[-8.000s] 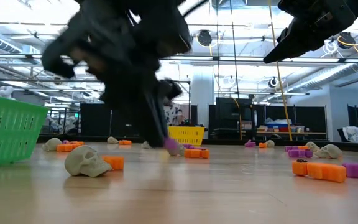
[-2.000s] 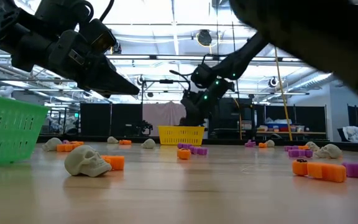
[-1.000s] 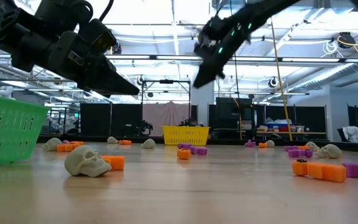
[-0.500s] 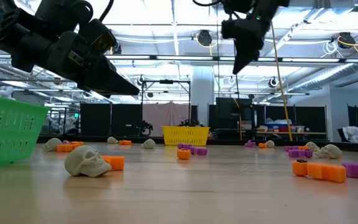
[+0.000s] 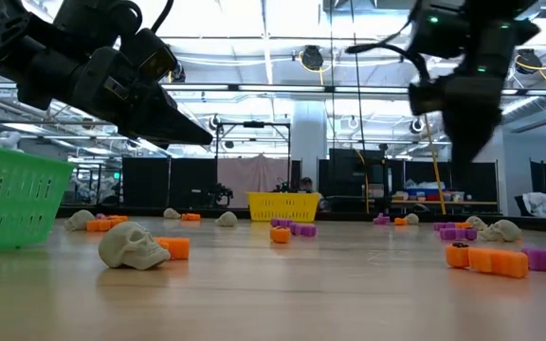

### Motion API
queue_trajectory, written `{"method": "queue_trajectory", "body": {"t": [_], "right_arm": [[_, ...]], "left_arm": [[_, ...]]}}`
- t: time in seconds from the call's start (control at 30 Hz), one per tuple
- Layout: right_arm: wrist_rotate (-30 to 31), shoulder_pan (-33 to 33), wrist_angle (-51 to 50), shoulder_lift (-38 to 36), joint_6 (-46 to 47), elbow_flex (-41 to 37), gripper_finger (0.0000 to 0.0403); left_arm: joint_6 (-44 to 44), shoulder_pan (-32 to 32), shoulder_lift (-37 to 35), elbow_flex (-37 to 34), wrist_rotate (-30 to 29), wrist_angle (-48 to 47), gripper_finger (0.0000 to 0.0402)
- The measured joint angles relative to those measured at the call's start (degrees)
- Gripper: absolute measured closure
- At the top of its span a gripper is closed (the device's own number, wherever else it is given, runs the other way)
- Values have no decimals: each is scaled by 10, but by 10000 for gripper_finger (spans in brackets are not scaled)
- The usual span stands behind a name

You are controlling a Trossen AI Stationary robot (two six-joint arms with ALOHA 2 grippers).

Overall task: Sort Halloween decoration
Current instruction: Put the orange skeleton toy into the blue bin

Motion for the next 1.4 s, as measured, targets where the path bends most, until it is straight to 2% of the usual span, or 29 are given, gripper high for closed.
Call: {"method": "queue_trajectory", "body": {"t": [0.13,0.37,0.53,0.83,1.27,1.4], "right_arm": [[0,32,-2,-4,37,-18,363],[12,65,0,30,84,-43,286],[12,68,34,57,88,-58,266],[-3,68,83,102,82,-84,288],[-1,68,93,112,56,-81,374],[-2,68,90,114,46,-72,384]], "left_arm": [[-2,0,0,0,0,1,400],[-12,0,0,0,0,0,400],[-12,0,0,0,0,-1,400],[-12,0,0,0,0,-2,400],[-12,0,0,0,0,-12,400],[-12,0,0,0,0,-12,400]]}}
